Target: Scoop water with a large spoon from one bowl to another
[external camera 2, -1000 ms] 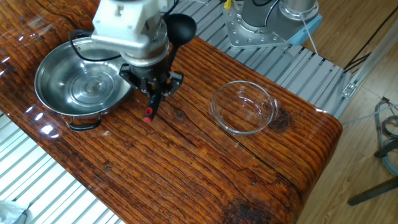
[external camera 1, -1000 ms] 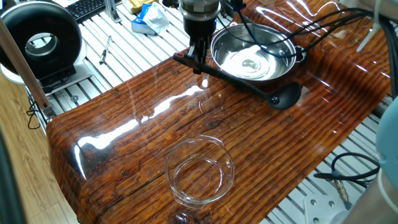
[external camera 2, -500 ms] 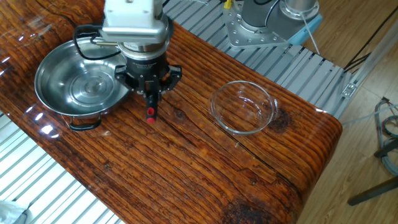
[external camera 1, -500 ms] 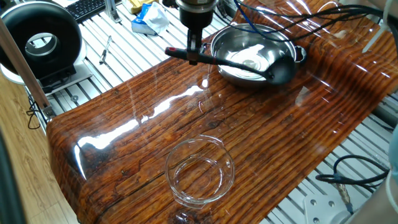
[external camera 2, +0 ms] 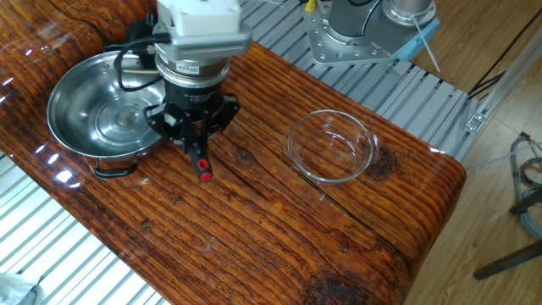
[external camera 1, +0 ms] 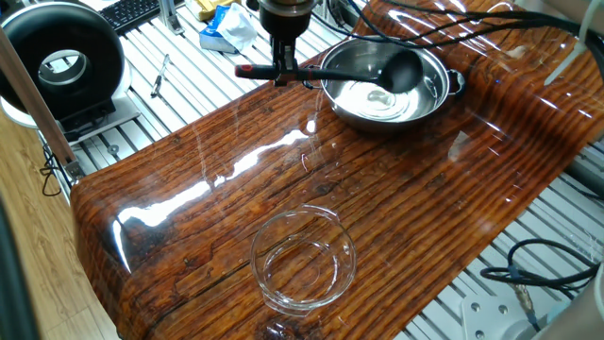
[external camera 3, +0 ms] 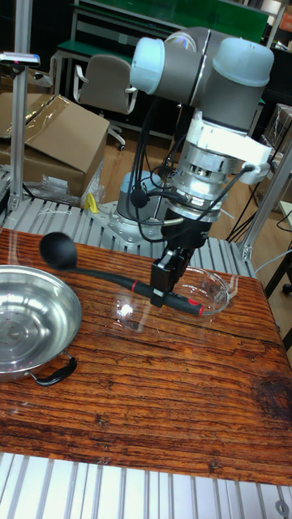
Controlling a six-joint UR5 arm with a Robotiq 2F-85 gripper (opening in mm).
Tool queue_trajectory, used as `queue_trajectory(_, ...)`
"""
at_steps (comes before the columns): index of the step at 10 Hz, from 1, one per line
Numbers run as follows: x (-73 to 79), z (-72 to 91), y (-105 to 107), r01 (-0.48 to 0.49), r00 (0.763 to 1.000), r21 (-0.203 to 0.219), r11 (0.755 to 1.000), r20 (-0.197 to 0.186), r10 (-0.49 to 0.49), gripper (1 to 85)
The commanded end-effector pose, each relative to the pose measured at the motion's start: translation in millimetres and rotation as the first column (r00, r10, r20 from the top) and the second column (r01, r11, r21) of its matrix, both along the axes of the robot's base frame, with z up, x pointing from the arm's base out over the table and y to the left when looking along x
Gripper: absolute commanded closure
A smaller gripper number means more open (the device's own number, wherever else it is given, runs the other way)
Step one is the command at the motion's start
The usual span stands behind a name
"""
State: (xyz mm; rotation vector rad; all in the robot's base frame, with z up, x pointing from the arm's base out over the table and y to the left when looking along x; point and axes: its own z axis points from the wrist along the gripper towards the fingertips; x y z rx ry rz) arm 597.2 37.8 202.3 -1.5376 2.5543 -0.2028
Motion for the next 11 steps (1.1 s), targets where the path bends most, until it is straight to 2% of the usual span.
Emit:
queue_trajectory(1,15.4,3.8,4,-0.151,0.987,-0.011,0.988,0.059,0.152,84.7)
queue_trajectory(3,19.7,-0.3,-2,-0.206,0.975,-0.021,0.978,0.076,0.207,84.7)
queue_trajectory(5,22.7,-11.6,-9,-0.250,0.964,0.001,0.968,0.096,0.249,84.7)
queue_trajectory(7,26.2,-15.6,-10,-0.293,0.950,0.006,0.956,0.119,0.290,84.7)
queue_trajectory(9,25.9,-17.4,-9,-0.309,0.944,0.023,0.951,0.132,0.303,84.7)
queue_trajectory(11,23.7,-23.1,-16,-0.310,0.942,0.035,0.950,0.143,0.302,84.7)
